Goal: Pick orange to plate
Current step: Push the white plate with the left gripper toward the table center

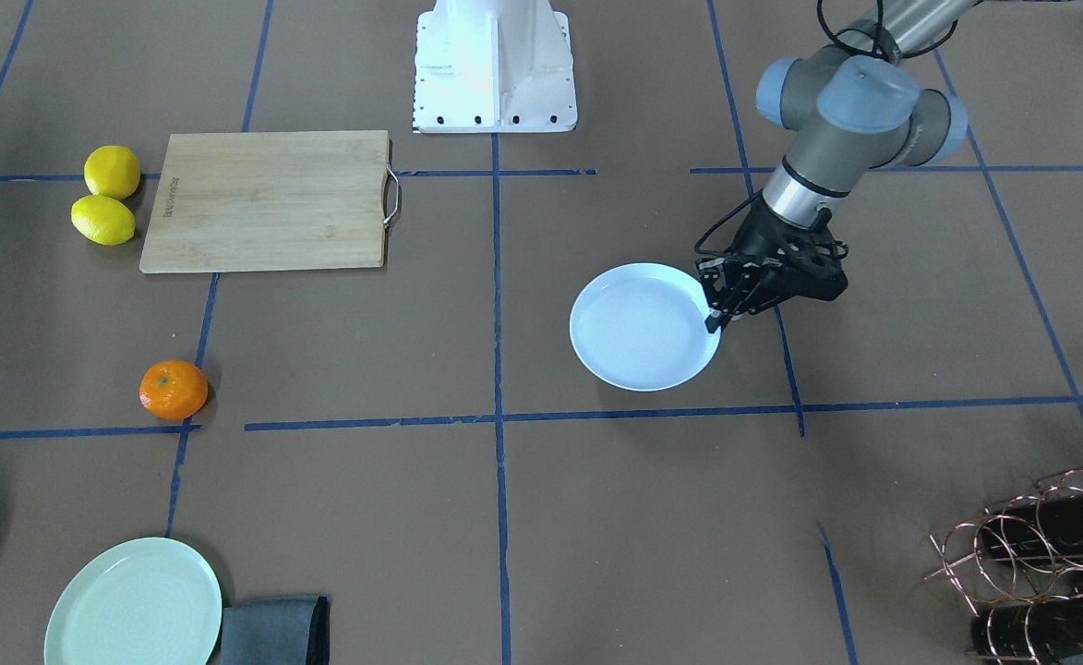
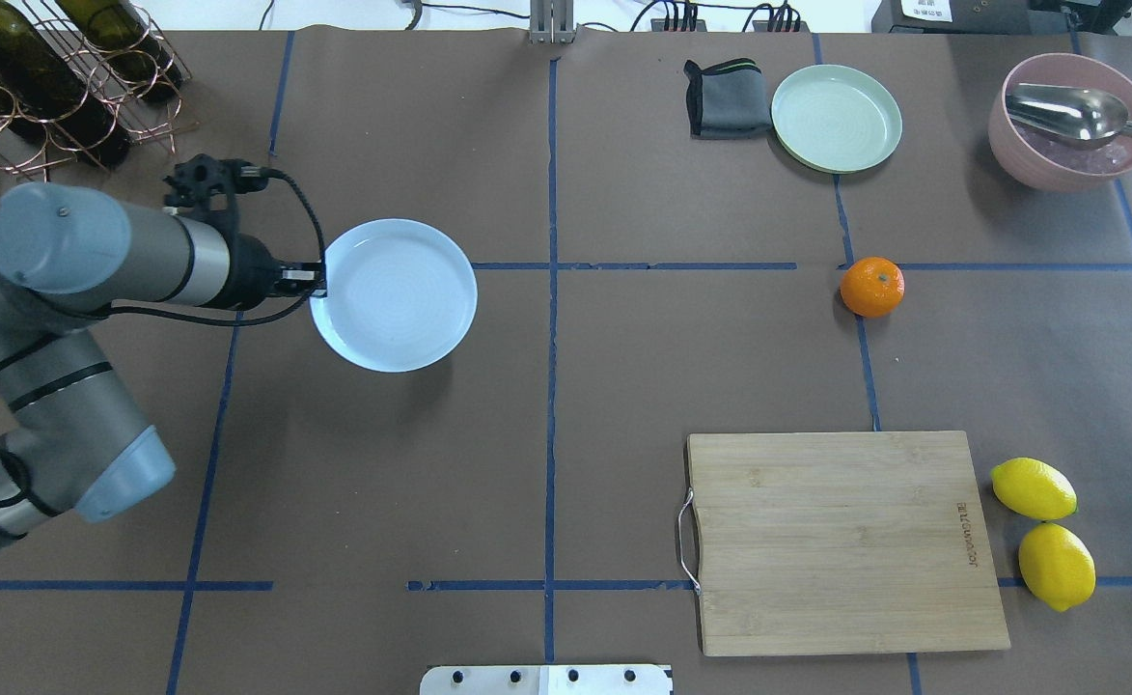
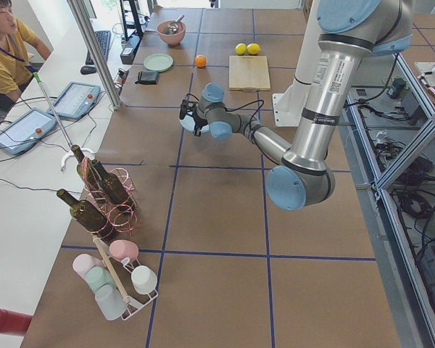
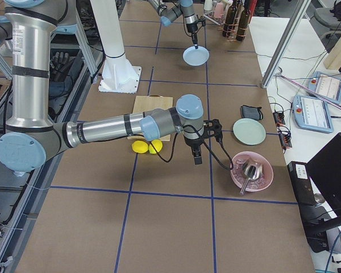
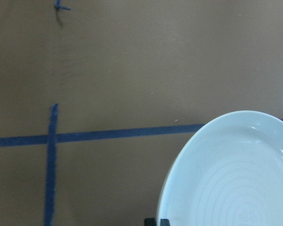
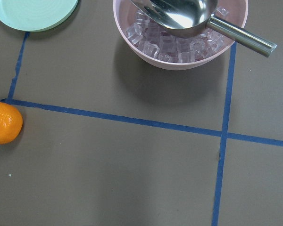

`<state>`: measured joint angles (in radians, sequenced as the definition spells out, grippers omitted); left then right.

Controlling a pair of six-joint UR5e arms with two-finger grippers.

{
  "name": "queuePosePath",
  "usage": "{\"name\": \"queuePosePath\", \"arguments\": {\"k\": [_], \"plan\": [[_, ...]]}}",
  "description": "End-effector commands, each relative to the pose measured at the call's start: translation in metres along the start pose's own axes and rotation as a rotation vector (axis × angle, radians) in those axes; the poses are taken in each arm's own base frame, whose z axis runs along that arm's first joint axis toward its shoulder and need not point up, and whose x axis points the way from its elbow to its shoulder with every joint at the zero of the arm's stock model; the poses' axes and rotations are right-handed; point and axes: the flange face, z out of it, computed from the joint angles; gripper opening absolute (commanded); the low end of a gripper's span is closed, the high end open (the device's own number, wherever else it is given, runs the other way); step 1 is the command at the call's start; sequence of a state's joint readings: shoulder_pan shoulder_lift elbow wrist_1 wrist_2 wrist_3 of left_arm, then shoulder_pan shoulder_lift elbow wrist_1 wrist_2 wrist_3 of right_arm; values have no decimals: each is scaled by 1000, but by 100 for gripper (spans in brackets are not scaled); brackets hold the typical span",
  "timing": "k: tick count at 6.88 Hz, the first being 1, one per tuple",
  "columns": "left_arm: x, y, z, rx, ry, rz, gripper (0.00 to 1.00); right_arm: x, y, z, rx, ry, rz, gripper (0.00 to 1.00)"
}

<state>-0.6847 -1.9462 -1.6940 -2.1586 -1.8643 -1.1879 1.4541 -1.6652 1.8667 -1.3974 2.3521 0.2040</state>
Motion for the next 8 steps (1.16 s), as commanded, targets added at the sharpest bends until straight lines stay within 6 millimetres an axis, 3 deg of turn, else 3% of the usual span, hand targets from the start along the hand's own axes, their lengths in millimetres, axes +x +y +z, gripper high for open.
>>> {"name": "queuePosePath", "arguments": {"k": [1, 2, 5, 6, 7, 8], "plan": [[103, 13, 54, -46, 30, -88, 0, 2, 5, 3, -14, -22, 9, 100], [123, 35, 75, -36, 21, -66, 0, 1, 5, 2, -13, -25, 8, 100], [124, 53, 86, -52, 10, -53, 0, 2, 6, 3, -15, -24, 10, 100], [123, 54, 88, -54, 8, -50, 11, 1, 5, 2, -13, -25, 8, 100], [121, 54, 88, -52, 4, -46, 72, 0, 5, 1, -9, -23, 0, 100], [123, 54, 85, -51, 8, -23, 100, -1, 5, 0, -8, -24, 3, 100]]}}
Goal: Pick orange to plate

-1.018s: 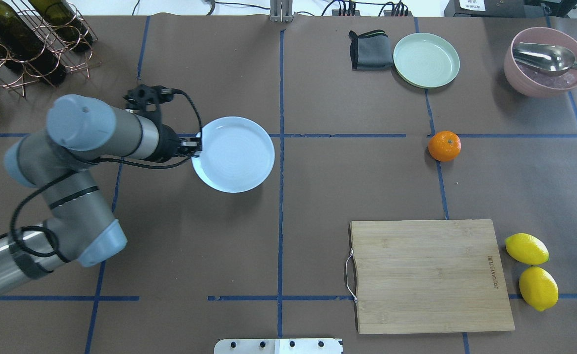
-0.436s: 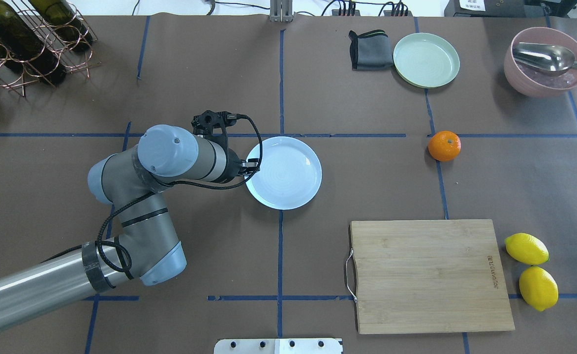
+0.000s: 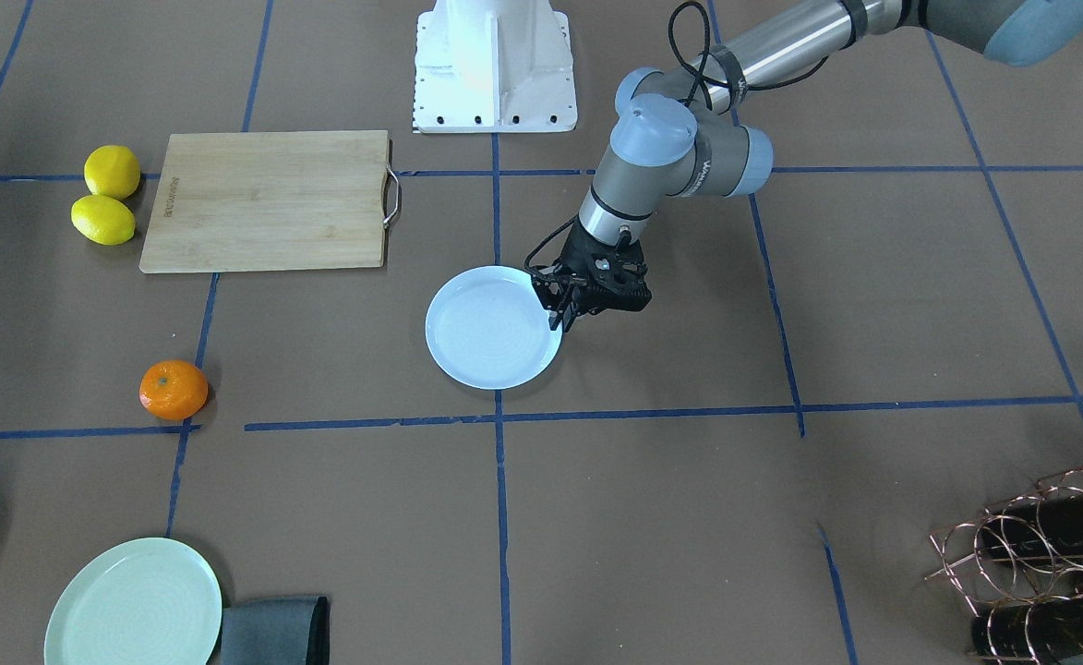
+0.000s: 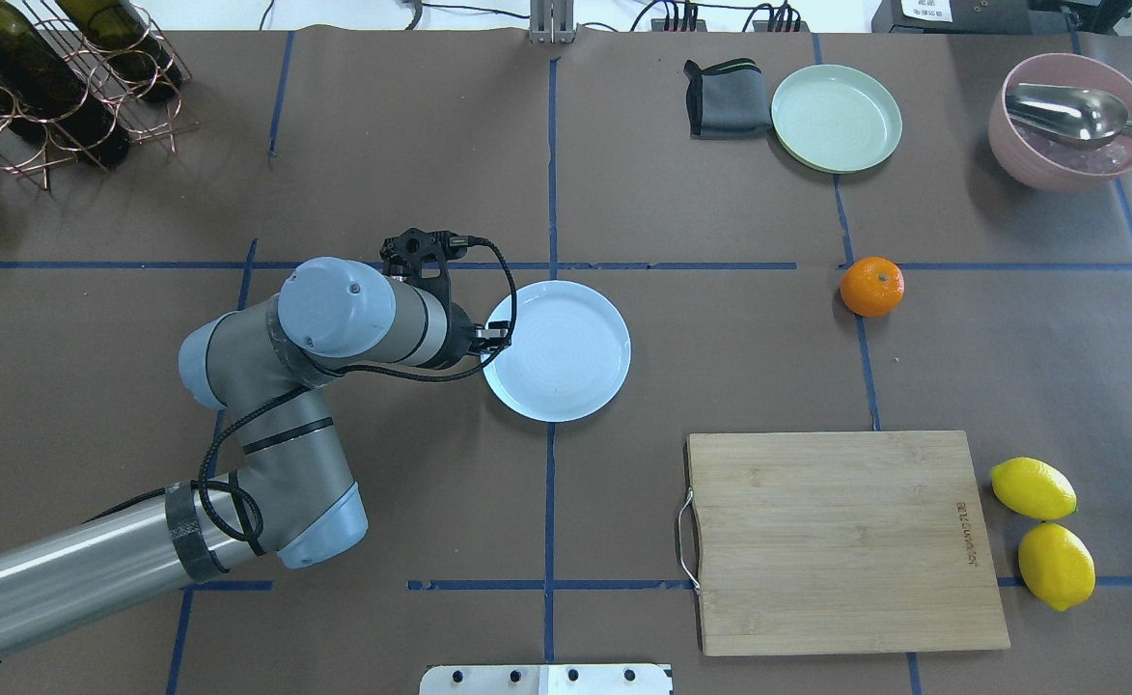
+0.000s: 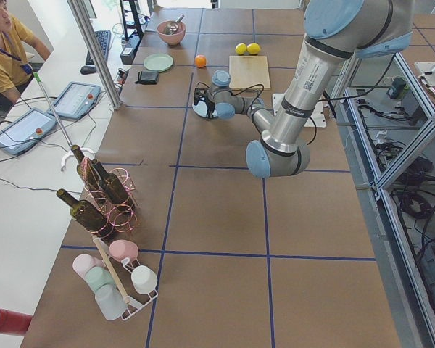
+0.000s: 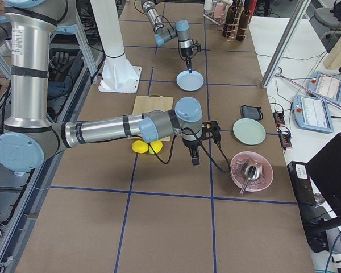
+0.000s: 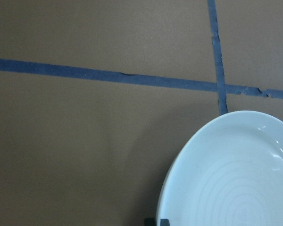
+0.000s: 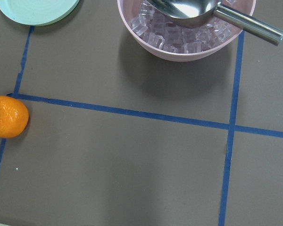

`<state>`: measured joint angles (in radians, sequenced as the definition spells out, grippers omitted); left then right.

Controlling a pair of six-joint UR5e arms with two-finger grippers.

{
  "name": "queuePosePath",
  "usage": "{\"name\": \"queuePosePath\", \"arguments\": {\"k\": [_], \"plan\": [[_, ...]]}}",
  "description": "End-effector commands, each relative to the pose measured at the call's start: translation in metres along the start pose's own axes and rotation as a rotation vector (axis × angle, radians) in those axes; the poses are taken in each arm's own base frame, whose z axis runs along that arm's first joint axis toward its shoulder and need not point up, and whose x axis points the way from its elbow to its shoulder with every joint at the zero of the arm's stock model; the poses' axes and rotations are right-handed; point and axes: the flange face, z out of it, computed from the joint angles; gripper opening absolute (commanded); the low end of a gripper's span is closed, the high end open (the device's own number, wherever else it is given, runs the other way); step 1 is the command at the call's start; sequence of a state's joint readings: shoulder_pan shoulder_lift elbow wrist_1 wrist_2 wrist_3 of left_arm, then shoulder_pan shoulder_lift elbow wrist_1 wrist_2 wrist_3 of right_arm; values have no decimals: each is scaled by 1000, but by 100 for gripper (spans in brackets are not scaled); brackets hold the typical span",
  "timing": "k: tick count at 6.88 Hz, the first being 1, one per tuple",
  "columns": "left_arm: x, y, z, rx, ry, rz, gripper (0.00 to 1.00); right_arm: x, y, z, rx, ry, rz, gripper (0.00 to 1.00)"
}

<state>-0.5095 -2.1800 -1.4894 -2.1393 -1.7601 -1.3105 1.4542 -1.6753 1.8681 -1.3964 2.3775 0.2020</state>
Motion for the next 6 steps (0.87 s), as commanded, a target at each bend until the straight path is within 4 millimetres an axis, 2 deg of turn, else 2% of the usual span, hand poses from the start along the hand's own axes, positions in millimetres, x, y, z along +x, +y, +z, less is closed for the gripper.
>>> {"name": "queuePosePath", "arguments": {"k": [1, 2, 3, 4, 5, 6], "plan": [[-5, -15, -18, 20, 6, 63, 100, -12, -2, -10, 20, -9, -22, 100], [-30, -34, -41, 27, 8, 132, 100, -29, -7, -18, 37, -17, -65, 100], [-70, -60, -80, -24, -32, 182, 100, -35, -9, -20, 40, -26, -70, 100], [-95, -96, -138, -13, -103, 283, 100, -44, -15, -21, 42, -46, -84, 100], [-138, -132, -197, 18, -207, 341, 100, -61, -28, -22, 50, -59, -120, 100], [-192, -170, -250, 30, -283, 421, 100, -66, -28, -25, 55, -60, -133, 100]]}}
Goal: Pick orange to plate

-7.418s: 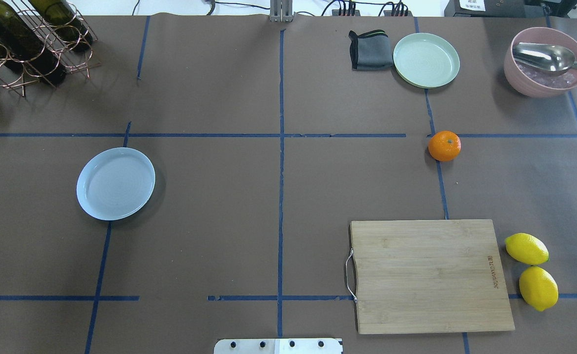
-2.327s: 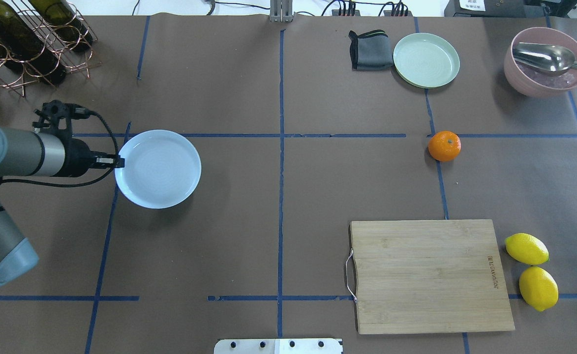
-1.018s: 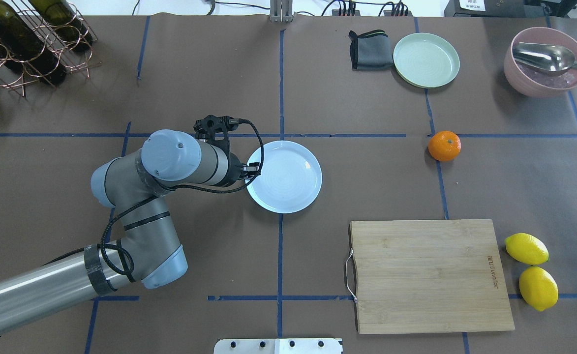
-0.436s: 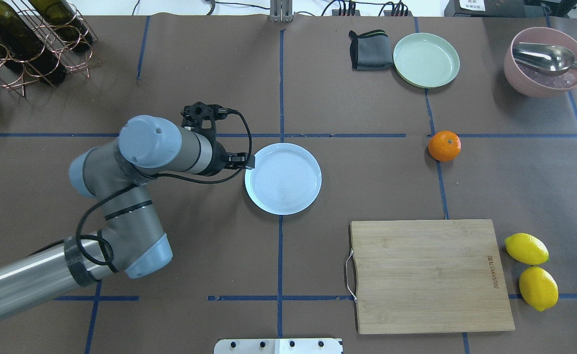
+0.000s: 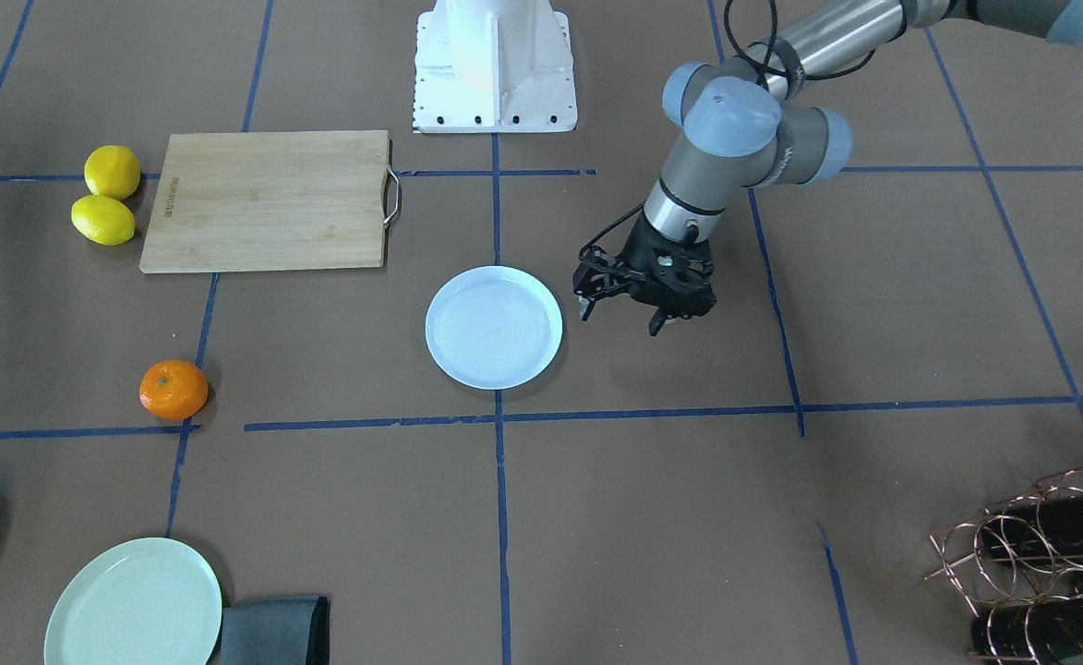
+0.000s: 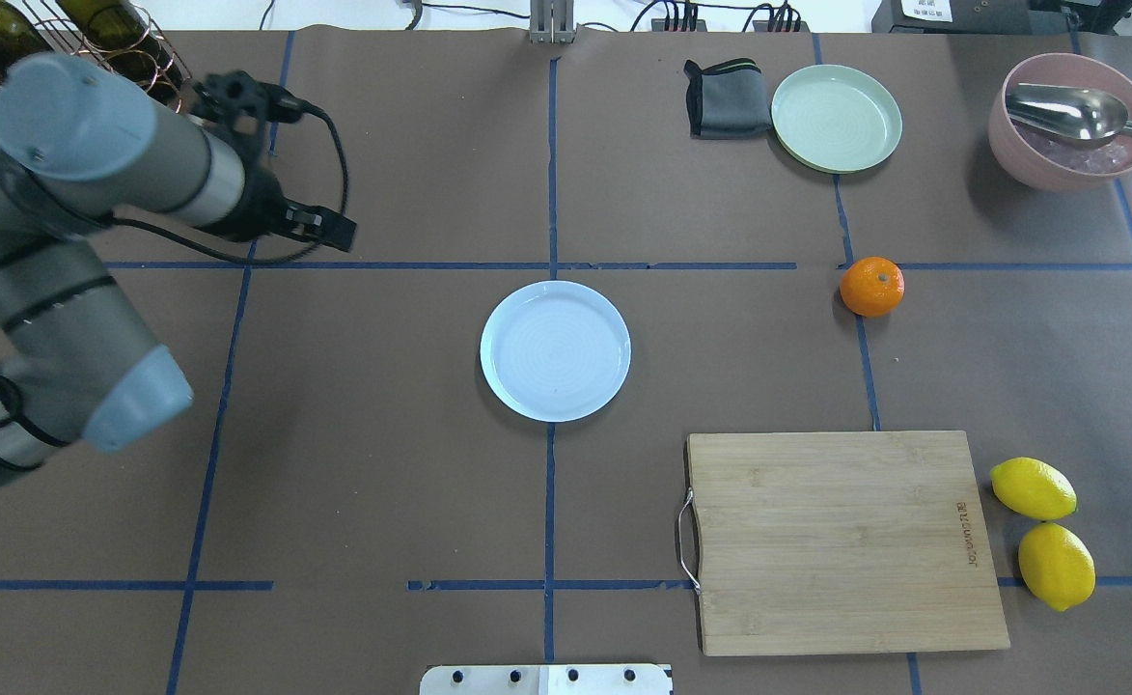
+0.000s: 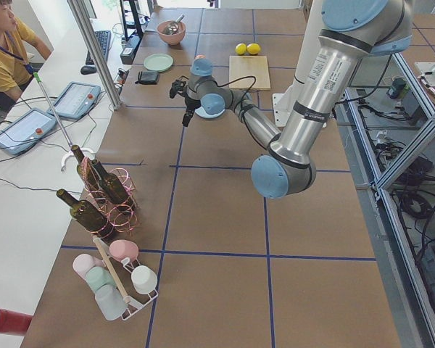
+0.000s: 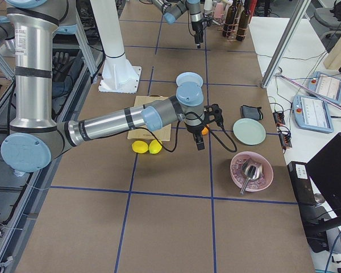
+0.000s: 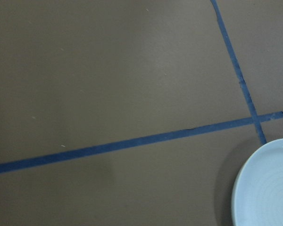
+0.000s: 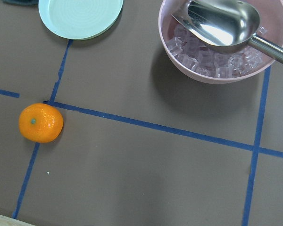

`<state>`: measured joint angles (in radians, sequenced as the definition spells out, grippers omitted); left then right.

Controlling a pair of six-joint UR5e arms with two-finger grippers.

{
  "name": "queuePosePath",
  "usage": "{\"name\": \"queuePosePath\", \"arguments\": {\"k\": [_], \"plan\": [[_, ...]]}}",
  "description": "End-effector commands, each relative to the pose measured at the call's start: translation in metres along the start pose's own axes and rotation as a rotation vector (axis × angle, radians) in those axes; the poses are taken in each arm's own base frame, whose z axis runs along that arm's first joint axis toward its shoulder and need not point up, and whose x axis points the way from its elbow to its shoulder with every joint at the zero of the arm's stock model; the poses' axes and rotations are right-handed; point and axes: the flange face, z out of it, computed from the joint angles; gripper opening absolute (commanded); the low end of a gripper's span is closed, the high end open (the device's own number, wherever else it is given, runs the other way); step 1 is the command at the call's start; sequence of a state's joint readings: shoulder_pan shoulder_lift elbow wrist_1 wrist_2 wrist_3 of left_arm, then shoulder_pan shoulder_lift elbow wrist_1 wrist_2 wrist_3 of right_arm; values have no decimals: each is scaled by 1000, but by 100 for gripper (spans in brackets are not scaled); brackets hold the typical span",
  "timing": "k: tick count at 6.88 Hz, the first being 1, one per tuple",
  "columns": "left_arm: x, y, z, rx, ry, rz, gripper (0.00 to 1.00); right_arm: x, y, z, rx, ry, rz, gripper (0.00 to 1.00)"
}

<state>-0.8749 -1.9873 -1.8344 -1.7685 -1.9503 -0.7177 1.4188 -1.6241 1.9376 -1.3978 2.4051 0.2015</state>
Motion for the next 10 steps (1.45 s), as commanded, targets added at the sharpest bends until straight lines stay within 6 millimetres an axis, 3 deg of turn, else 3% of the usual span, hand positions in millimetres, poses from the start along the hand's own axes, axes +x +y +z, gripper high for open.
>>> {"name": "queuePosePath", "arguments": {"k": [1, 2, 3, 4, 5, 6, 7, 8, 10], "plan": [[-169, -12, -84, -44, -77, 147, 100, -21, -9, 7, -8, -14, -46, 100], [-283, -2, -114, -81, -13, 155, 100, -31, -15, 11, -13, -19, -64, 100], [-364, 48, -116, -127, 69, 76, 100, -39, -22, 13, -14, -25, -80, 100], [-405, 83, -108, -167, 51, -4, 100, -43, -23, 15, -17, -28, -85, 100], [-431, 123, -102, -200, 42, -69, 100, -45, -23, 19, -25, -30, -89, 100], [-448, 147, -92, -242, -8, -103, 100, -50, -25, 21, -27, -31, -98, 100], [-461, 192, -85, -288, -23, -123, 100, -56, -26, 26, -35, -34, -109, 100], [-469, 217, -82, -318, -17, -113, 100, -68, -29, 38, -48, -26, -117, 100], [-471, 218, -79, -366, -15, -160, 100, -100, -47, 82, -87, 12, -114, 100]]}}
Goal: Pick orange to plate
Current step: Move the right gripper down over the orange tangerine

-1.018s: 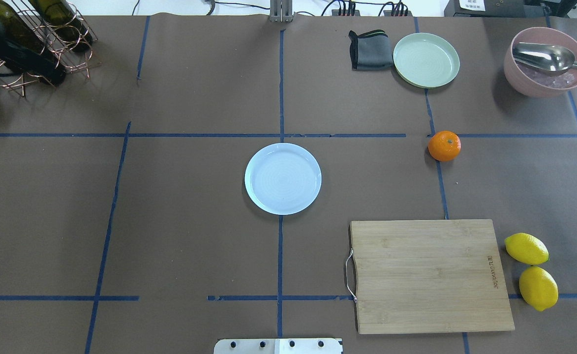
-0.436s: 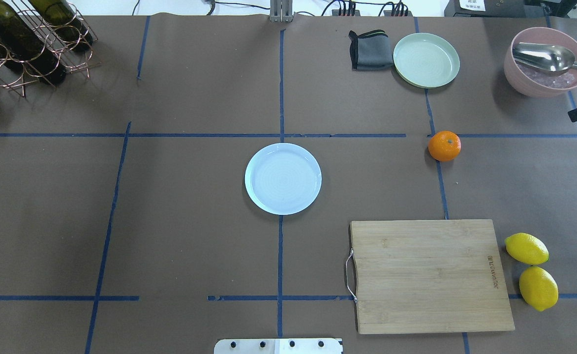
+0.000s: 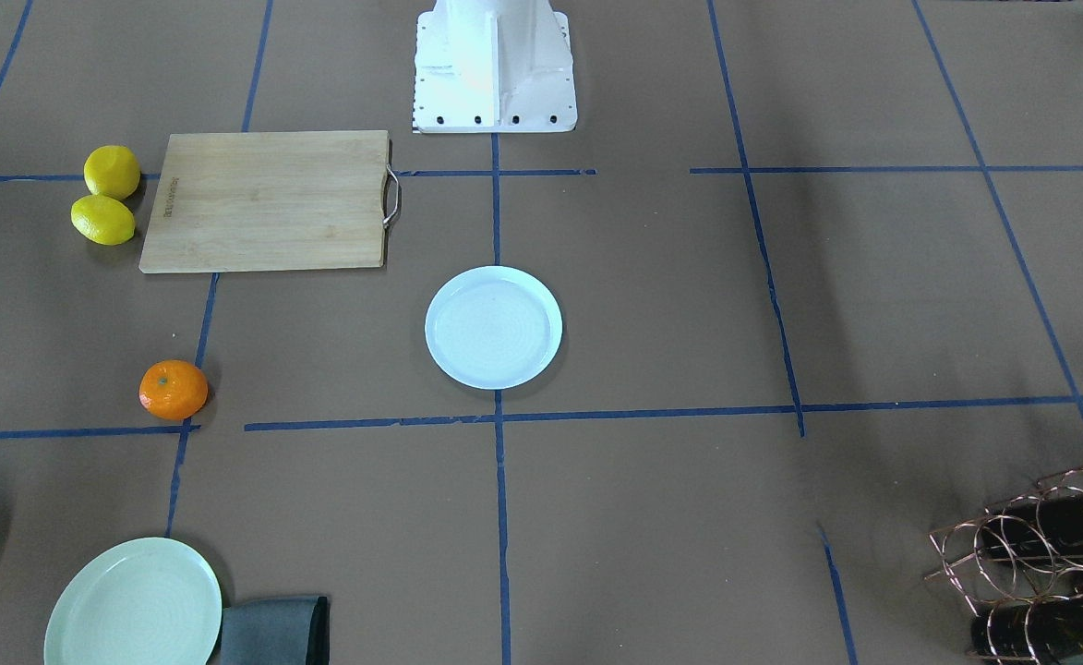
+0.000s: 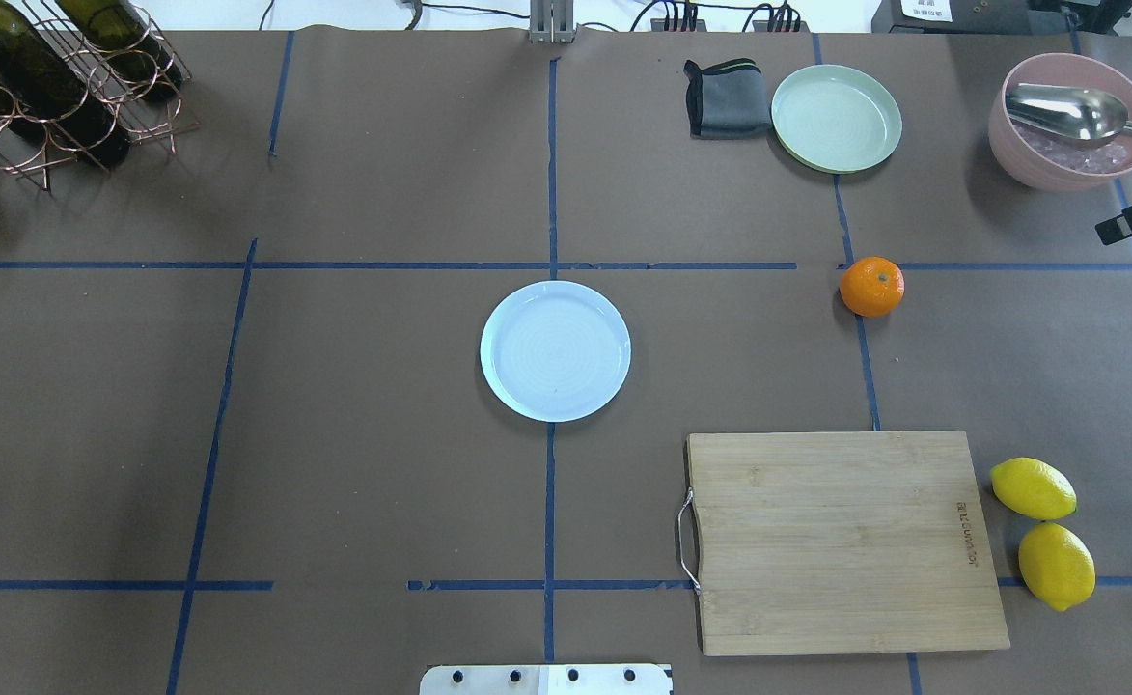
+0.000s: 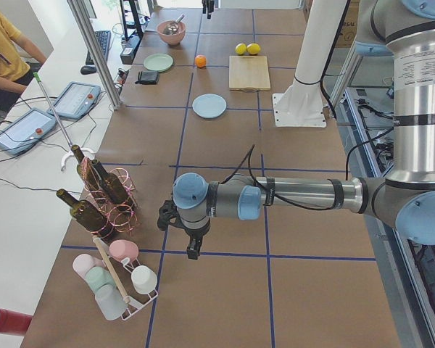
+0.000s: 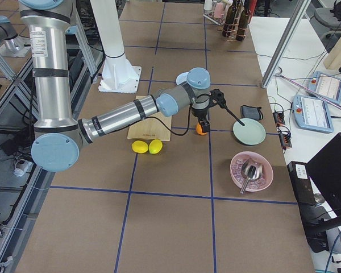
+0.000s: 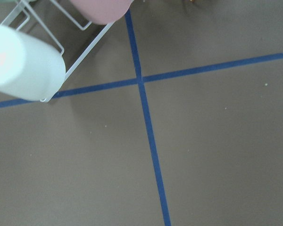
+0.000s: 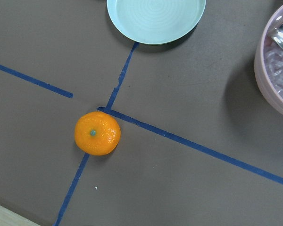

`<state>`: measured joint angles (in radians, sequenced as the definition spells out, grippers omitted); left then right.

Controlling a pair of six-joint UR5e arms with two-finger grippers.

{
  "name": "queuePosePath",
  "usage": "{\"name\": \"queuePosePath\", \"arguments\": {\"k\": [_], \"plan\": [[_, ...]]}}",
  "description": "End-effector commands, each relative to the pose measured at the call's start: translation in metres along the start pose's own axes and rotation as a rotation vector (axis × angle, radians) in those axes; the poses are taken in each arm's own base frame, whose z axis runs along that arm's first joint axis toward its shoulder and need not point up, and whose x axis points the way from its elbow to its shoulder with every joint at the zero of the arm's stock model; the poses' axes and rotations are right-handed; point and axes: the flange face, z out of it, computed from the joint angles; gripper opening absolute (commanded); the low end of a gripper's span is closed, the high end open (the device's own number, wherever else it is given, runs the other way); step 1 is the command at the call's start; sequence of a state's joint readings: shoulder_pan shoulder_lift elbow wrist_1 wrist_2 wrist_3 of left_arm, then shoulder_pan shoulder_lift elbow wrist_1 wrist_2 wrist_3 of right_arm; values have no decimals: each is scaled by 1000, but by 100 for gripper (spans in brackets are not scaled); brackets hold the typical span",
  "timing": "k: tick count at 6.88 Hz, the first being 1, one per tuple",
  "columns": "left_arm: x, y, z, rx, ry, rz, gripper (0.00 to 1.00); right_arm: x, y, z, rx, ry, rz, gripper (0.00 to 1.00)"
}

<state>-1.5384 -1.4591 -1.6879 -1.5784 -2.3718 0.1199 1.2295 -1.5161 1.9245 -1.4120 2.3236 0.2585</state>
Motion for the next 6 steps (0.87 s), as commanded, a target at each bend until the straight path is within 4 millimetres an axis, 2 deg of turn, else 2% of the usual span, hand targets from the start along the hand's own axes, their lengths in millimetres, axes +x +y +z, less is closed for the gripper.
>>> {"name": "queuePosePath", "arguments": {"k": [1, 2, 4, 5, 6], "plan": [[4, -4, -3, -11, 3, -2, 100, -18, -20, 52, -45, 55, 44, 100], [10, -5, -8, 2, 0, 9, 100, -33, -31, 76, -53, 96, 46, 100], [13, -6, -12, 9, -1, 14, 100, -94, -52, 123, -42, 115, 85, 100], [14, -8, -14, 12, -2, 18, 100, -106, -53, 154, -5, 104, 73, 100], [15, -10, -15, 15, -2, 21, 100, -106, -63, 177, 8, 95, 91, 100]]}}
